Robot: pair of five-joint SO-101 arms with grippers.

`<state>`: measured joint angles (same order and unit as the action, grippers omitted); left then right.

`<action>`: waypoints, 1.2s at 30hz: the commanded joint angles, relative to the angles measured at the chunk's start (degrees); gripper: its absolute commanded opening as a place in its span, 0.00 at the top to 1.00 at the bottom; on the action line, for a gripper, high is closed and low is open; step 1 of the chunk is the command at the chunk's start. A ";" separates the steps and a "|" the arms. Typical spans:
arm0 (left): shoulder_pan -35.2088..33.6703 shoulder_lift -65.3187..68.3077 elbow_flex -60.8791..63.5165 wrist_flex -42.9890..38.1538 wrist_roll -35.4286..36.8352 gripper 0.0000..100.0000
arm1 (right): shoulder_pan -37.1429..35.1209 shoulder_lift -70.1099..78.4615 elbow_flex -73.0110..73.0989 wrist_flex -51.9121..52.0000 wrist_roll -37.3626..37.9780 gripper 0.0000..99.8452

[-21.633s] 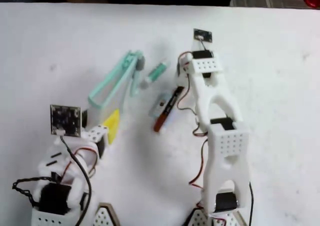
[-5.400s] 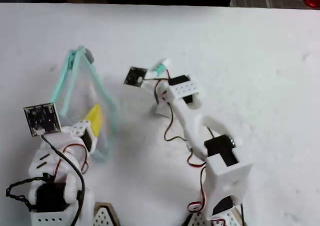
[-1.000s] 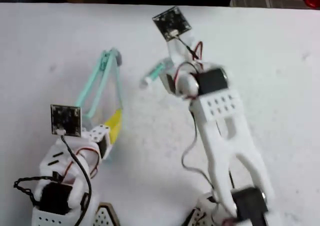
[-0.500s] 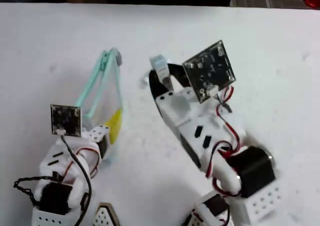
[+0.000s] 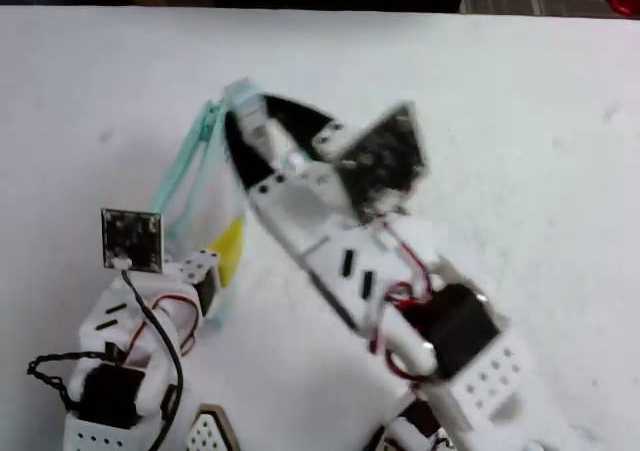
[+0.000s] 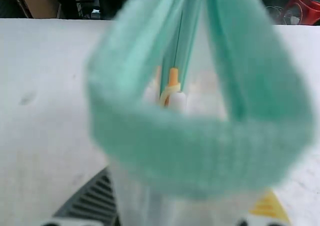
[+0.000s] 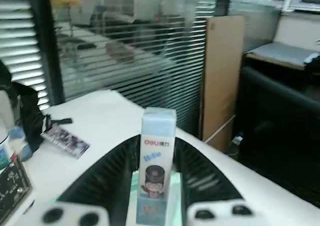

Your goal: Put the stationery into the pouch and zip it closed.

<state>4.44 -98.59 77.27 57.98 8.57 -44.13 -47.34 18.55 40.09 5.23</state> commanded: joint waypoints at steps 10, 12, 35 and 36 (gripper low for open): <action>1.01 0.22 -1.32 -0.62 0.26 0.71 | -5.85 12.70 -5.01 -6.99 -6.95 0.98; 1.01 0.22 -1.58 0.09 0.26 0.70 | -5.93 14.02 -5.10 -8.92 -6.95 0.98; -1.45 0.22 -2.37 1.23 0.26 0.69 | -6.55 15.78 -3.52 -6.55 -6.59 0.98; -1.54 0.22 -2.37 1.23 0.26 0.69 | -6.46 16.92 -3.52 -6.64 -6.59 0.98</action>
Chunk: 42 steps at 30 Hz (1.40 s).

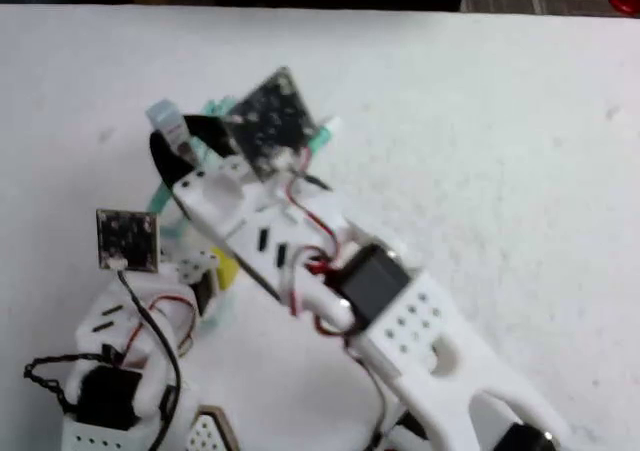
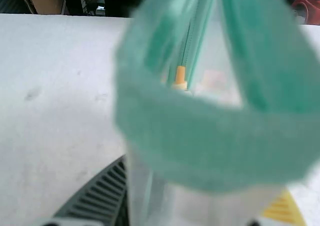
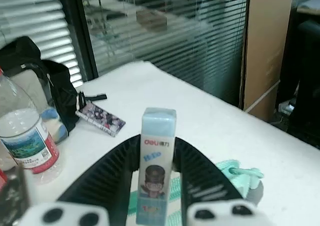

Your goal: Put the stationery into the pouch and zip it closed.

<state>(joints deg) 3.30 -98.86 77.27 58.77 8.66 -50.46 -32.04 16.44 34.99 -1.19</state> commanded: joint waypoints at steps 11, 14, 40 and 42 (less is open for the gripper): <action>-0.48 0.48 -2.37 0.26 0.18 0.69 | -0.22 3.82 -0.35 -1.63 -0.53 0.98; -0.48 0.48 -2.37 0.26 0.18 0.69 | -0.13 1.98 3.87 -1.19 -0.18 0.98; -1.36 0.48 -2.11 0.09 0.26 0.70 | 22.46 -0.31 -2.11 9.45 -15.12 0.72; -2.95 0.48 -2.11 0.09 0.26 0.70 | 24.48 6.55 -4.57 9.80 -16.00 0.72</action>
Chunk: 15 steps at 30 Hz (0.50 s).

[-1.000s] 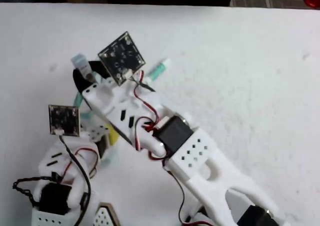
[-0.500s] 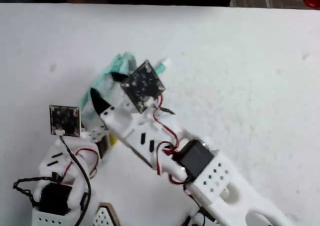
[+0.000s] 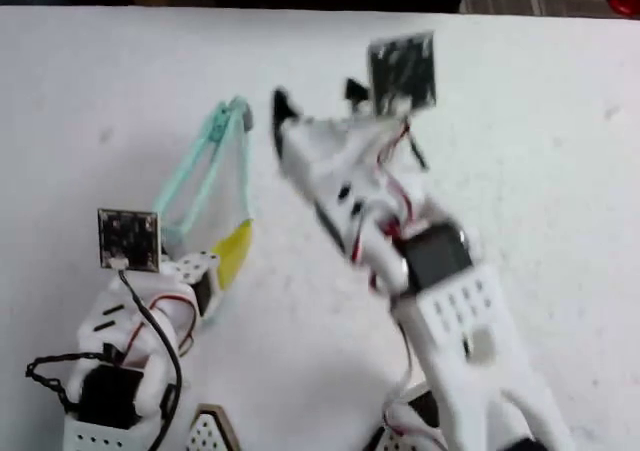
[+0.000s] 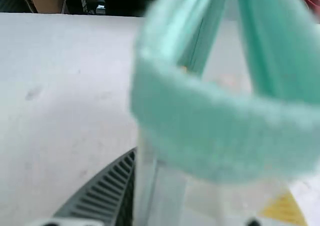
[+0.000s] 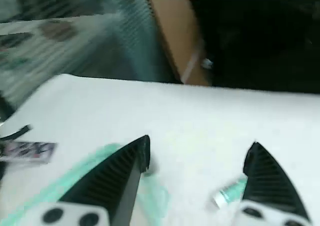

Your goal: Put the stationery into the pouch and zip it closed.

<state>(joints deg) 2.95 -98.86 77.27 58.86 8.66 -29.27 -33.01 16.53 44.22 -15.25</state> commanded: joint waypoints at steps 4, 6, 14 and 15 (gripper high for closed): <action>-4.62 0.48 -2.11 0.00 0.26 0.70 | 6.11 22.64 -13.19 2.51 -7.82 0.72; -4.70 0.48 -2.02 0.00 0.26 0.70 | 7.34 31.08 -19.52 4.18 -10.55 0.72; -4.70 0.48 -2.02 0.09 0.26 0.70 | 7.43 66.15 -57.67 23.52 -11.43 0.72; -4.62 0.48 -2.02 0.09 0.26 0.70 | 7.43 70.11 -62.42 25.19 -11.87 0.72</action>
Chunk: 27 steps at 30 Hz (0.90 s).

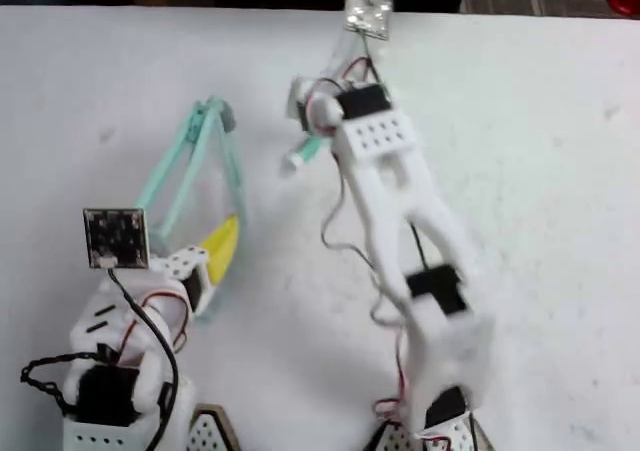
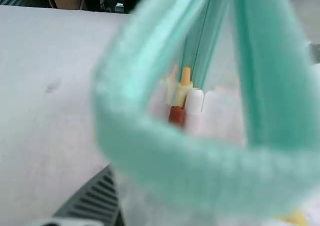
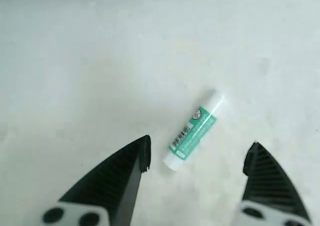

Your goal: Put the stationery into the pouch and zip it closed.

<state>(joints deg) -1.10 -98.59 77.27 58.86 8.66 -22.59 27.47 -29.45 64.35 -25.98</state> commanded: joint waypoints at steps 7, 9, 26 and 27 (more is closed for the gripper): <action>-0.40 0.22 -1.93 0.35 0.26 0.70 | 1.01 34.15 -45.80 11.03 -6.59 0.72; -0.31 0.22 -1.93 0.35 0.26 0.70 | 1.01 39.34 -52.75 11.91 -6.59 0.72; -0.31 0.22 -1.93 0.35 0.26 0.70 | 5.23 52.26 -59.16 12.00 -2.37 0.93; -0.31 0.22 -1.93 0.35 0.26 0.70 | 4.88 52.26 -59.16 11.91 -0.26 0.97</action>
<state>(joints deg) -1.10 -98.59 77.27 58.86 8.66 -17.93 79.60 -88.18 76.48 -30.99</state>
